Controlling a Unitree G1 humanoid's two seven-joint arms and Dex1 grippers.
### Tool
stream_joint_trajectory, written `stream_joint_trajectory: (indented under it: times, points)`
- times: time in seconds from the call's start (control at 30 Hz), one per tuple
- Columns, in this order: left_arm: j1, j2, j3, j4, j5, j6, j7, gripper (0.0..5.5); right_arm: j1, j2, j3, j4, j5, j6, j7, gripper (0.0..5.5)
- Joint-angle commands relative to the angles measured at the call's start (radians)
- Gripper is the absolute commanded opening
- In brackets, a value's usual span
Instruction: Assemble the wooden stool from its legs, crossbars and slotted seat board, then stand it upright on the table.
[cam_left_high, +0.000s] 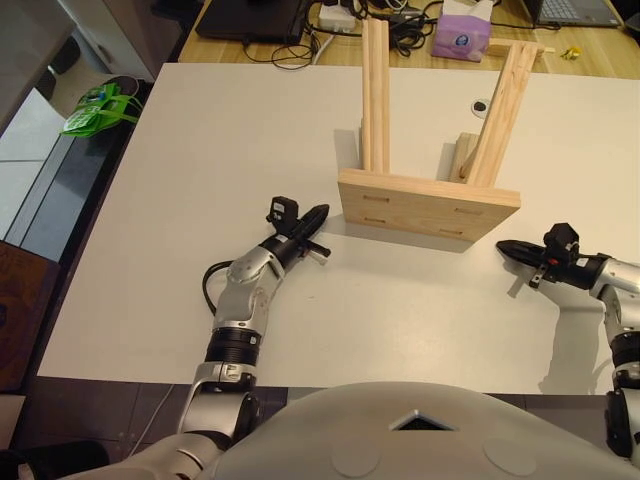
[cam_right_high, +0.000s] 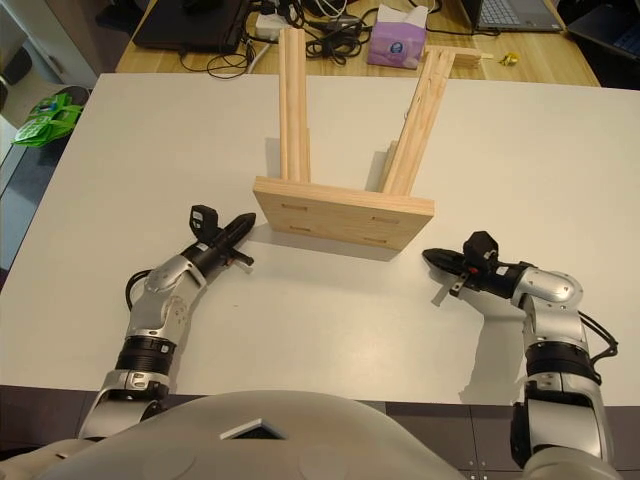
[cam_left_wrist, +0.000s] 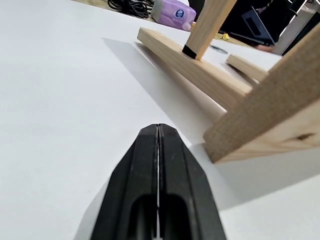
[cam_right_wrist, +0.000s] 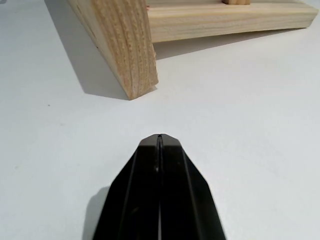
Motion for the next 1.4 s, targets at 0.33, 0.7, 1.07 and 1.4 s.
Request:
stream_joint_trajectory:
  times: [0.33, 0.7, 1.07, 1.4]
  points:
    - [0.038, 0.036, -0.128, 0.016, 0.099, 0.066, -0.049, 0.03, -0.025, 0.01, 0.071, -0.041, -0.04, 0.006, -0.017, 0.0]
    - [0.023, 0.082, -0.183, -0.014, 0.17, 0.116, -0.051, 0.03, -0.044, 0.011, 0.08, -0.037, -0.045, 0.01, -0.041, 0.0]
    - [0.021, 0.083, -0.185, -0.027, 0.172, 0.13, -0.032, 0.03, -0.081, -0.003, 0.063, -0.008, -0.045, 0.008, -0.059, 0.0]
    - [0.009, 0.06, -0.188, -0.034, 0.16, 0.122, -0.034, 0.03, -0.066, 0.014, 0.079, -0.027, -0.036, -0.015, -0.038, 0.0]
